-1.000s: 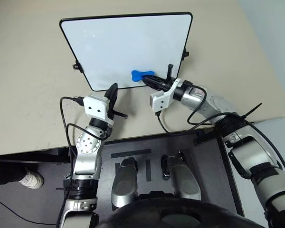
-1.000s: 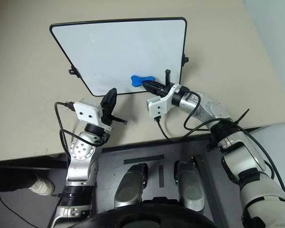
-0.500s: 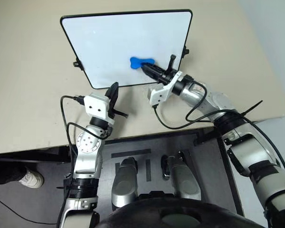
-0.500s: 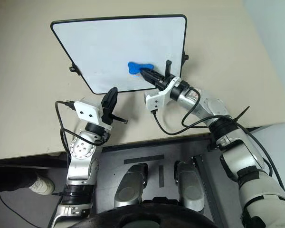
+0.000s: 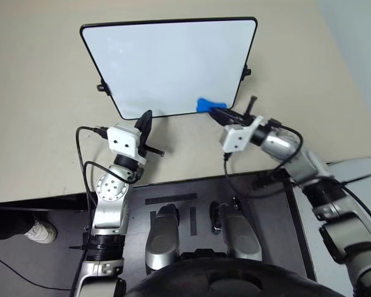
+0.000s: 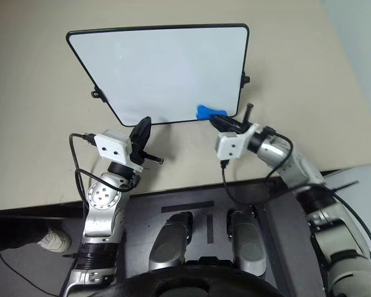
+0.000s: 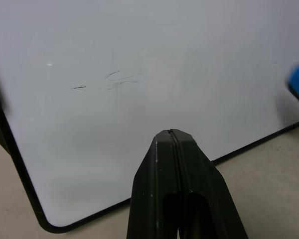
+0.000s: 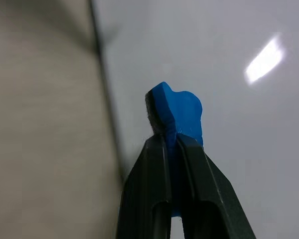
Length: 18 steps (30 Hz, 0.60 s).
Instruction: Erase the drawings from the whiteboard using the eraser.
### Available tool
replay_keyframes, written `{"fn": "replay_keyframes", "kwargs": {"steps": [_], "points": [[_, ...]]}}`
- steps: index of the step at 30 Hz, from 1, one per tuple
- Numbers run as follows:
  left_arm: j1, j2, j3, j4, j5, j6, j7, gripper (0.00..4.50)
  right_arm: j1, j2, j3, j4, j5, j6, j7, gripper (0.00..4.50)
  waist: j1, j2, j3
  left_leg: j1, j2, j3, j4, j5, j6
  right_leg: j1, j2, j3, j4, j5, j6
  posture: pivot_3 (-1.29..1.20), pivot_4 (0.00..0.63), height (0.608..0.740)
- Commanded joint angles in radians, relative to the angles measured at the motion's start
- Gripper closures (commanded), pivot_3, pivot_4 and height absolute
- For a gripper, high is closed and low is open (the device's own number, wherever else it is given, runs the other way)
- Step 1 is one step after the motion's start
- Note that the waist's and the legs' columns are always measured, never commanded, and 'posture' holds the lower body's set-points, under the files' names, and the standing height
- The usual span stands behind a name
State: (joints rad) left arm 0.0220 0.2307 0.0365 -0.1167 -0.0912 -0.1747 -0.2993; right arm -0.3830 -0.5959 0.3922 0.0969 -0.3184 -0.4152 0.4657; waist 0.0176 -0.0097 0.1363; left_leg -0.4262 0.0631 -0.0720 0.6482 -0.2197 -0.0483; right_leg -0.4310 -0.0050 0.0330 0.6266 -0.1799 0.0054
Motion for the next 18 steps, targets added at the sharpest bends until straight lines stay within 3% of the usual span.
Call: {"fn": "replay_keyframes", "kwargs": {"steps": [1, 6, 7, 16, 17, 18], "points": [[-0.009, 0.007, 0.004, -0.036, -0.014, -0.001, -0.011, 4.50, 0.066, -0.044, -0.065, -0.126, 0.144, 0.104, 0.136, 4.49, 0.000, 0.000, 0.000, 0.000, 0.000, 0.000, 0.000, 0.000, 0.000, 0.000, 0.000, 0.000, 0.000, 0.000, 0.000, 0.00, 0.150, 0.740], [-0.022, 0.020, 0.004, -0.030, -0.022, 0.008, -0.025, 4.50, 0.133, -0.061, -0.075, -0.186, 0.218, 0.201, 0.242, 4.49, -0.004, 0.000, 0.000, 0.004, 0.000, 0.001, 0.000, 0.000, 0.000, 0.003, 0.002, 0.001, 0.001, 0.000, 0.000, 0.00, 0.150, 0.740], [-0.024, 0.021, 0.005, -0.030, -0.023, 0.010, -0.027, 4.50, 0.134, -0.052, -0.077, -0.188, 0.221, 0.209, 0.246, 3.84, -0.004, 0.000, 0.000, 0.006, 0.001, 0.000, 0.000, 0.001, 0.000, 0.005, 0.002, 0.001, 0.001, 0.000, -0.001, 0.00, 0.150, 0.740], [-0.016, 0.051, 0.030, -0.048, -0.043, 0.023, -0.040, 4.50, 0.147, -0.008, -0.115, -0.247, 0.251, 0.248, 0.248, 0.74, -0.005, 0.000, 0.000, 0.008, 0.000, 0.000, 0.000, 0.005, 0.001, 0.006, 0.002, 0.001, 0.002, 0.002, 0.000, 0.00, 0.150, 0.740], [-0.018, 0.051, 0.029, -0.055, -0.042, 0.031, -0.038, 4.50, 0.150, -0.007, -0.134, -0.259, 0.273, 0.254, 0.250, 0.43, -0.005, 0.000, 0.000, 0.008, 0.000, 0.000, 0.000, 0.005, 0.001, 0.006, 0.002, 0.001, 0.002, 0.002, 0.000, 0.00, 0.150, 0.740], [-0.023, 0.053, 0.033, -0.059, -0.045, 0.038, -0.039, 4.50, 0.147, -0.003, -0.150, -0.267, 0.292, 0.266, 0.248, 0.43, -0.004, 0.000, 0.000, 0.008, 0.000, 0.000, 0.000, 0.005, 0.001, 0.006, 0.002, 0.001, 0.002, 0.002, 0.000, 0.00, 0.150, 0.740]]}}
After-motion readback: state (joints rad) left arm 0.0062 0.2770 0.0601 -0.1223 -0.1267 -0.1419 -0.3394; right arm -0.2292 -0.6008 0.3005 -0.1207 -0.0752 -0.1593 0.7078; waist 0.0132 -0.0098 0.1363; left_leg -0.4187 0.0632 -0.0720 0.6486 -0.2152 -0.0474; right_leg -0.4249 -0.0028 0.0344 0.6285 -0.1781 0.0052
